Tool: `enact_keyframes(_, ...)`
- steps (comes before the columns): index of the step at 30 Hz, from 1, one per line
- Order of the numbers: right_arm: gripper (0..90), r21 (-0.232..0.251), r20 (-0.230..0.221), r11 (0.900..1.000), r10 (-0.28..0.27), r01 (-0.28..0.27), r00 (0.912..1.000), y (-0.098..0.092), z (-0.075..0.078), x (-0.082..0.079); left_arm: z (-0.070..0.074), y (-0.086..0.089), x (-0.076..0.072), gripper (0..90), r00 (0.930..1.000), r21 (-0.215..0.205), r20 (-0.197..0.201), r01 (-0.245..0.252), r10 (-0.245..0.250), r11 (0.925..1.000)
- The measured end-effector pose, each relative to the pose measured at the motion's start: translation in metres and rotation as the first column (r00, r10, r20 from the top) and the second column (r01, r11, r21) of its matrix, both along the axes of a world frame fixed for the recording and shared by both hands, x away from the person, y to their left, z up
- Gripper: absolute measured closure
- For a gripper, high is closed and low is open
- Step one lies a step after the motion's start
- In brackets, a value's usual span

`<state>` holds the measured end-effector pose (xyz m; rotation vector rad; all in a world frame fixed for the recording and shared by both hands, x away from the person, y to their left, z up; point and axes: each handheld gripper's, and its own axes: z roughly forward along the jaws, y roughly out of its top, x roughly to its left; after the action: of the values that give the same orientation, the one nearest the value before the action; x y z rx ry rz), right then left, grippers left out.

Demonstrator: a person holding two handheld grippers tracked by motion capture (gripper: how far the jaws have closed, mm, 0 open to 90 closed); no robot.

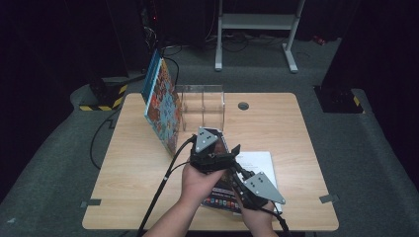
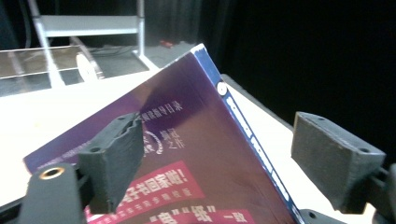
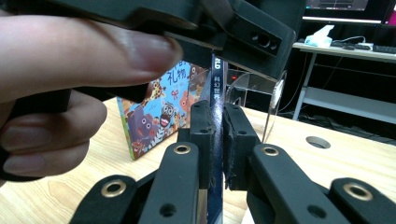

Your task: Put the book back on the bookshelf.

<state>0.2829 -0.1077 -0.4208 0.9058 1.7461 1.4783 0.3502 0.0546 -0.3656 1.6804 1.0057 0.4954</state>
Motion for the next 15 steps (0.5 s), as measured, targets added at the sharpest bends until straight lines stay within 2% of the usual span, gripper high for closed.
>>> enact_keyframes(6, 84.1, -0.028, -0.001, 1.0, -0.002, 0.002, 1.0, 0.014, -0.006, 0.002, -0.005, 0.015, 0.004, 35.8, 0.9986, -0.001, -0.032, -0.041, 0.041, 0.9992)
enact_keyframes(10, 84.0, -0.056, 0.018, 0.998, 0.003, -0.002, 0.9998, 0.021, -0.008, 0.001, -0.004, 0.021, 0.002, 37.8, 0.9986, 0.007, -0.034, -0.039, 0.039, 0.9992)
enact_keyframes(15, 83.5, -0.061, 0.022, 0.998, 0.0, 0.001, 0.9998, 0.024, -0.008, -0.001, -0.002, 0.019, 0.0, 42.7, 0.999, 0.021, -0.021, -0.04, 0.041, 0.999)
